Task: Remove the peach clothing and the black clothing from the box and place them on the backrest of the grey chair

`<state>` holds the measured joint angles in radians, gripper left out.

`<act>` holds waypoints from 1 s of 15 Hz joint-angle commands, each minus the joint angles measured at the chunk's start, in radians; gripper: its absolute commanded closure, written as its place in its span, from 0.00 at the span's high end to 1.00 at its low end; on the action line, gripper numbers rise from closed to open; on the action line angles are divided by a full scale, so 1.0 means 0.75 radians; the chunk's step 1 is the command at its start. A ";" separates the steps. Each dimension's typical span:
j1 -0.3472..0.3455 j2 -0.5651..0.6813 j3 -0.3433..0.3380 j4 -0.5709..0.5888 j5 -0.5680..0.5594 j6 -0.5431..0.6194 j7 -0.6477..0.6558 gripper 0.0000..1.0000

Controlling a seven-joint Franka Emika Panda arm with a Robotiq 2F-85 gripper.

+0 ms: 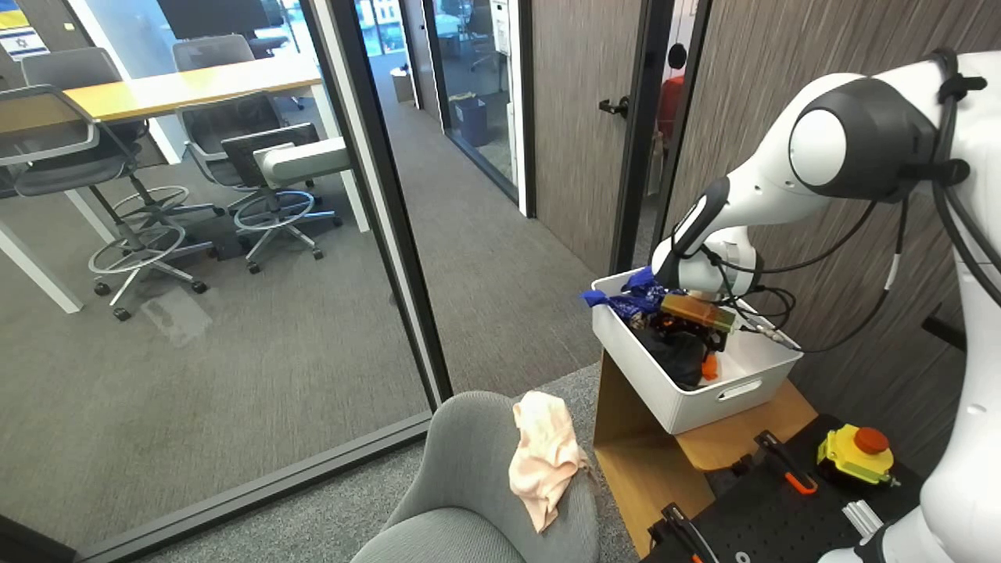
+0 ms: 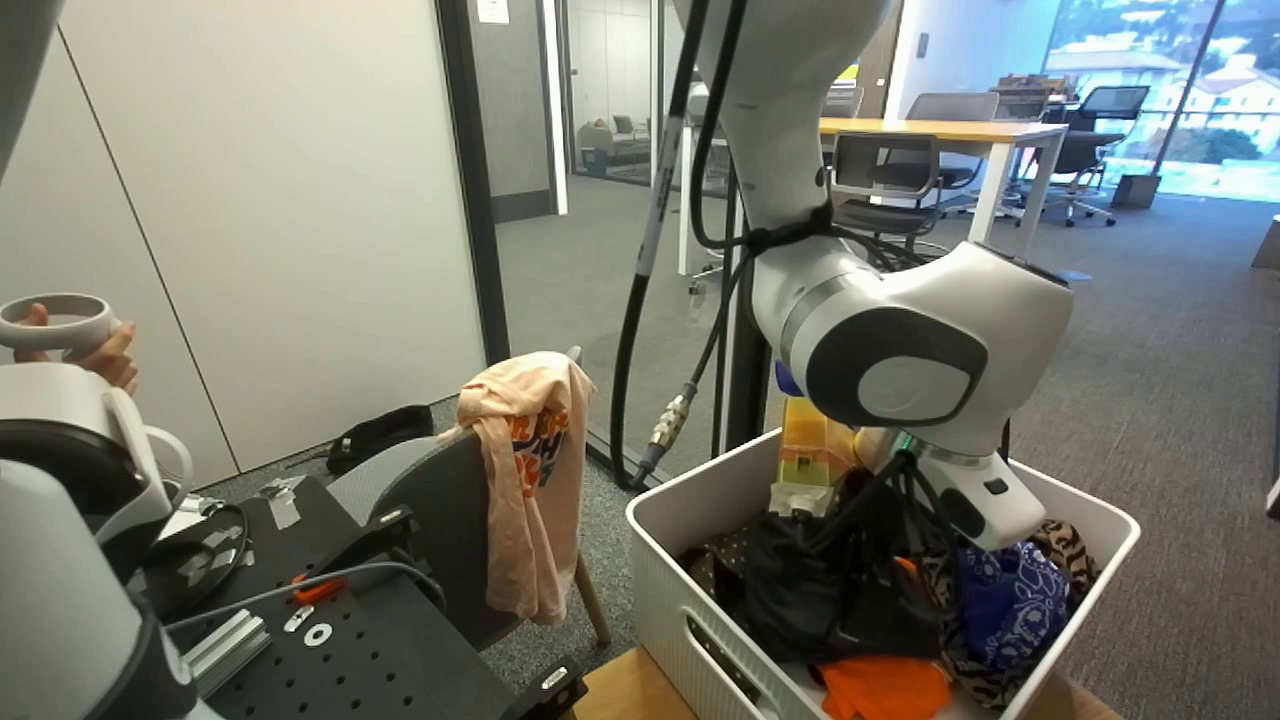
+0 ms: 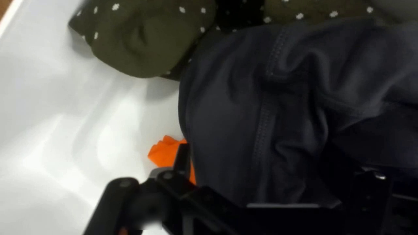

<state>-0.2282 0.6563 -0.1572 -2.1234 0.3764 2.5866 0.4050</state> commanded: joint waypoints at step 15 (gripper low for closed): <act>-0.012 0.057 0.004 0.066 0.048 0.011 0.016 1.00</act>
<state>-0.2305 0.6824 -0.1572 -2.1001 0.3841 2.5866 0.4171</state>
